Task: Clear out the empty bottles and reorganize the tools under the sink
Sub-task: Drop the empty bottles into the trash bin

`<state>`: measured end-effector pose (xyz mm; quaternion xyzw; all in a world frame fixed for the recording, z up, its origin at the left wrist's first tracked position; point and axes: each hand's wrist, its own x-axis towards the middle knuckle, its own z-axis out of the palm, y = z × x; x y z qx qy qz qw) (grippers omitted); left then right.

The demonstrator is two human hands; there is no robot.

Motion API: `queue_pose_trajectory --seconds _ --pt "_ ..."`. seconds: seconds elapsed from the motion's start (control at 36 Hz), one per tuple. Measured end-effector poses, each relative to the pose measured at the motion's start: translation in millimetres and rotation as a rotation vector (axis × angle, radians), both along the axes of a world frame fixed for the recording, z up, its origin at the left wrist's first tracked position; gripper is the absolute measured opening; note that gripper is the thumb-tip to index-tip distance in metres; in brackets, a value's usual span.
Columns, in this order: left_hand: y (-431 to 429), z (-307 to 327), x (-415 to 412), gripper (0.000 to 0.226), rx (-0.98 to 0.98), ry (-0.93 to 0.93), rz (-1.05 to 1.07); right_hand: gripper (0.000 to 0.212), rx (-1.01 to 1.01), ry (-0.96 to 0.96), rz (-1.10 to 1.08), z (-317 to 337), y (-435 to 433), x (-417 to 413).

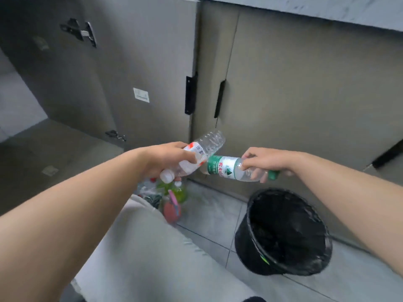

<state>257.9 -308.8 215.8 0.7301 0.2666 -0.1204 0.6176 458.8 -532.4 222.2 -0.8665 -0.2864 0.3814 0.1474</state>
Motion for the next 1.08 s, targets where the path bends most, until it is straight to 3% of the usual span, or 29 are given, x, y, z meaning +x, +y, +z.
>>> queue_pose_trajectory --seconds 0.17,0.33,0.39,0.53,0.67,0.78,1.0,1.08 --pt "-63.8 -13.8 41.2 0.042 0.082 0.036 -0.106 0.034 -0.186 0.183 -0.086 2.9 -98.2 20.9" --pt "-108.2 -39.7 67.1 0.054 0.142 0.032 -0.113 0.047 -0.377 0.146 -0.096 -29.6 -148.1 38.6" --pt "-117.1 -49.4 68.8 0.058 0.151 0.024 -0.1 0.039 -0.376 0.103 -0.125 -48.5 -150.9 36.1" --pt "-117.4 -74.7 61.3 0.064 0.087 0.01 -0.044 0.026 -0.3 0.006 -0.216 -102.9 -142.7 18.3" --pt "-110.2 -81.7 55.7 0.07 0.045 0.014 0.045 0.034 -0.278 -0.073 -0.242 -151.1 -128.7 3.8" --pt "-110.1 -81.1 52.6 0.061 0.017 -0.01 0.084 0.039 -0.223 -0.144 -0.265 -178.5 -122.6 2.3" --pt "-110.7 -84.3 54.4 0.044 0.039 -0.081 0.031 0.045 0.086 -0.036 -0.478 -195.5 -121.6 14.1" --pt "-115.0 -83.1 58.1 0.047 0.069 -0.1 0.024 0.04 0.232 -0.12 -0.568 -180.0 -120.7 20.8"
